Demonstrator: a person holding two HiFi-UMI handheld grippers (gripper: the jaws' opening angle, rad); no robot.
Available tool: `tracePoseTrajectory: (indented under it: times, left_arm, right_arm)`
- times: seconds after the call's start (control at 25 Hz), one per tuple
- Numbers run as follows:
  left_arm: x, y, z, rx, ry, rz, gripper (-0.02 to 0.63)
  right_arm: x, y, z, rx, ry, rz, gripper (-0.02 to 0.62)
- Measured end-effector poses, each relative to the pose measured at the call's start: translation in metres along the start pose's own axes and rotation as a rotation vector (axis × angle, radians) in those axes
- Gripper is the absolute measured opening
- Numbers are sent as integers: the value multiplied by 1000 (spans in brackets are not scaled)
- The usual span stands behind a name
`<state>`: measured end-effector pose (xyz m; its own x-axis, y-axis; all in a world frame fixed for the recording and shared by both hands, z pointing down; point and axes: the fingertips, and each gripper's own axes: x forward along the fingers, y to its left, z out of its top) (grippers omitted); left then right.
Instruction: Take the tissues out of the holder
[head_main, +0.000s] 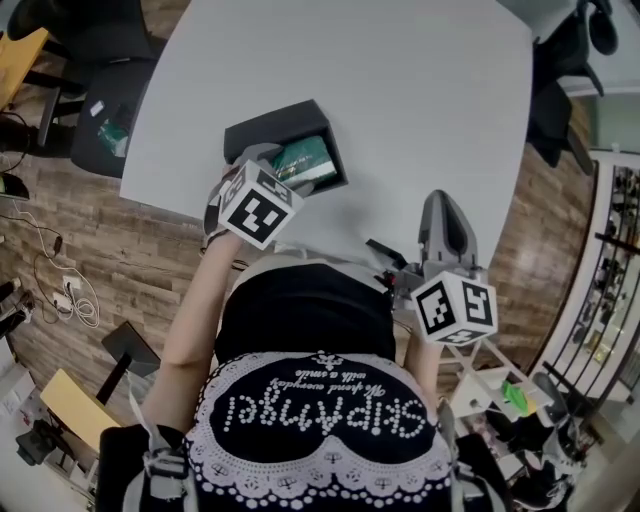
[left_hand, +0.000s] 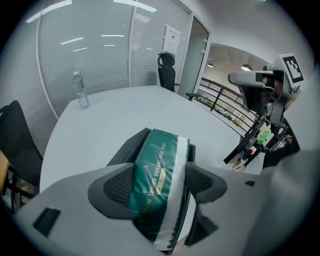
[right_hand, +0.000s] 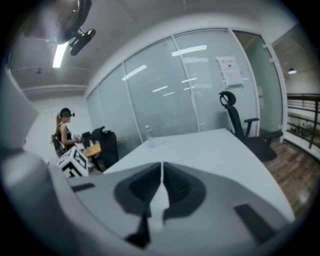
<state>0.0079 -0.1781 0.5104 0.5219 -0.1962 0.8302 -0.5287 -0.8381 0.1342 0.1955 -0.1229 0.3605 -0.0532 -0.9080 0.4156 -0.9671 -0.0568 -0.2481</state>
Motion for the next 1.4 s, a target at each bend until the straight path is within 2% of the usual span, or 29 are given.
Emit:
tracePoseTrajectory:
  times: [0.44,1.12,1.4]
  left_arm:
    - [-35,-1,28,-33,-139,50,342]
    - [-100,38,55,-155,-444,236,342]
    - [-129,45,59,-150,-535,293,342]
  right_arm:
    - [-6,1,0,-5,-13,11,34]
    - [-10,17,4,-25,-32,27,35]
    - [-12,29,9,-39,-43,39,35]
